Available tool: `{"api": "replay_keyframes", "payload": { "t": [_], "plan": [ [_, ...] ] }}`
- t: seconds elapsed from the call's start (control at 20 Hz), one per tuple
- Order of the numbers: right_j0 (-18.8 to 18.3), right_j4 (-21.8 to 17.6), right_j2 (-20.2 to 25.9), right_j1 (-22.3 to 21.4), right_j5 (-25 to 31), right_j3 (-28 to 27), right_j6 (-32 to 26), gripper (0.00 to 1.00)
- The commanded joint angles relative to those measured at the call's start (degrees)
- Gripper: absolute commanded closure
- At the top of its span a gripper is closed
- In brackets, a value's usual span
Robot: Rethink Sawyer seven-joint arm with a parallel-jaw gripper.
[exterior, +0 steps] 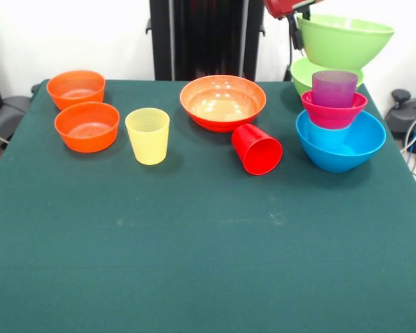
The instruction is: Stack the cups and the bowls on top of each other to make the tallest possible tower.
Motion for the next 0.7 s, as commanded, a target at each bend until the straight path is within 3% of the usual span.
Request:
{"api": "replay_keyframes", "payload": {
  "t": [0.05, 0.7],
  "plan": [
    [1.1, -1.6, -1.2, 2.2, 1.6, 1.2, 2.5, 1.00],
    [1.2, -2.8, -2.4, 3.0, 2.0, -0.3, 1.9, 1.00]
  ]
}}
